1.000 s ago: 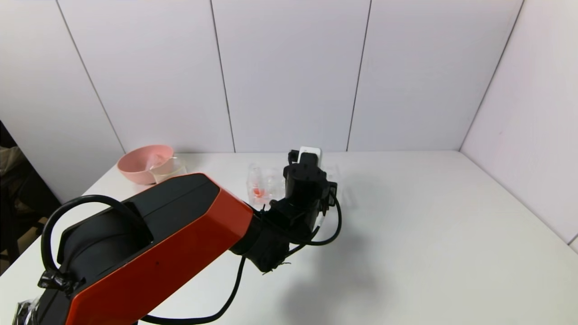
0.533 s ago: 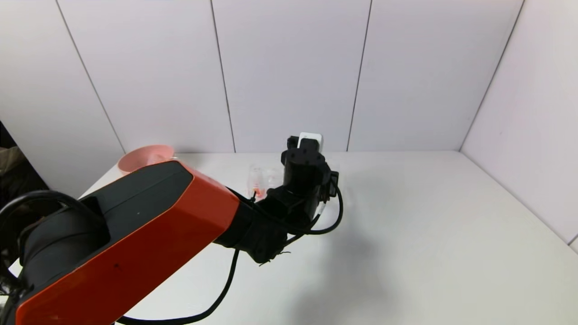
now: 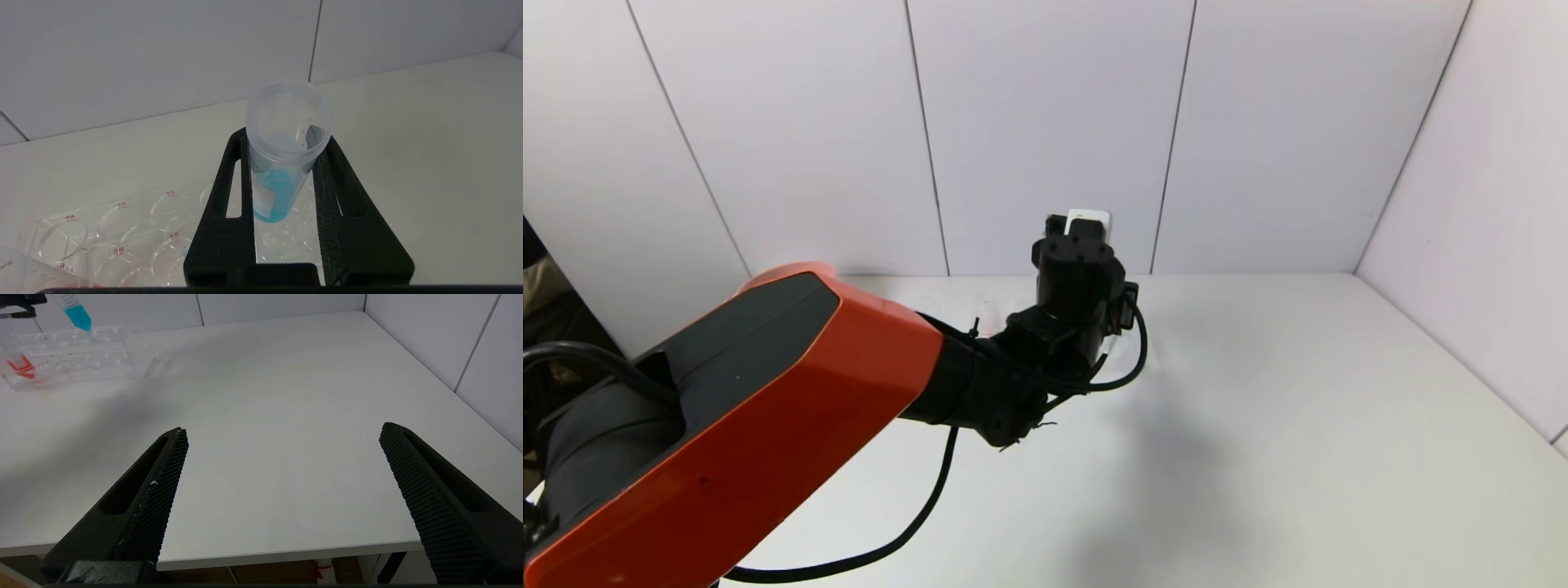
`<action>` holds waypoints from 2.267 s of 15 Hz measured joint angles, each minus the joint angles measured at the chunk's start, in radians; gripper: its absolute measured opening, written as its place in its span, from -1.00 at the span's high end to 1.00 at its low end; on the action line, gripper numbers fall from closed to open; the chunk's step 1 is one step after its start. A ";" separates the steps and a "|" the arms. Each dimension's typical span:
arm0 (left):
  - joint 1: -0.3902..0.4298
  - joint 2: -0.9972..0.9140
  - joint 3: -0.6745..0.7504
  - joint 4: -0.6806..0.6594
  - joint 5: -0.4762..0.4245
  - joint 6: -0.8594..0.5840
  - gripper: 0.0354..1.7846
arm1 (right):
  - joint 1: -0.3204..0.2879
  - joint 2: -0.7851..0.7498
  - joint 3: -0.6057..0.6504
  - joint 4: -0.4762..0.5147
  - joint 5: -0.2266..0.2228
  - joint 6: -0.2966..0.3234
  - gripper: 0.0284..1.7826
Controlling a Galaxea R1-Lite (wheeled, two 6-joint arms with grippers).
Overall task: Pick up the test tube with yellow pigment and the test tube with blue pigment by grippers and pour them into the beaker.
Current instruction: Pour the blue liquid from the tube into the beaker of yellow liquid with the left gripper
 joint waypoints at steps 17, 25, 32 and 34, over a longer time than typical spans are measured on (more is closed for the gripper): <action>0.120 -0.430 0.199 0.338 -0.037 -0.020 0.54 | 0.000 0.000 0.000 0.000 0.000 0.000 -0.92; 0.420 -0.677 0.326 0.518 -0.268 -0.124 0.54 | 0.000 0.000 0.000 0.000 0.000 0.000 -0.92; 0.710 -0.784 0.328 0.615 -0.470 -0.083 0.54 | 0.000 0.000 0.000 0.000 0.000 0.000 -0.92; 0.797 -0.801 0.327 0.642 -0.555 -0.035 0.54 | 0.000 0.000 0.000 0.000 0.000 0.000 -0.92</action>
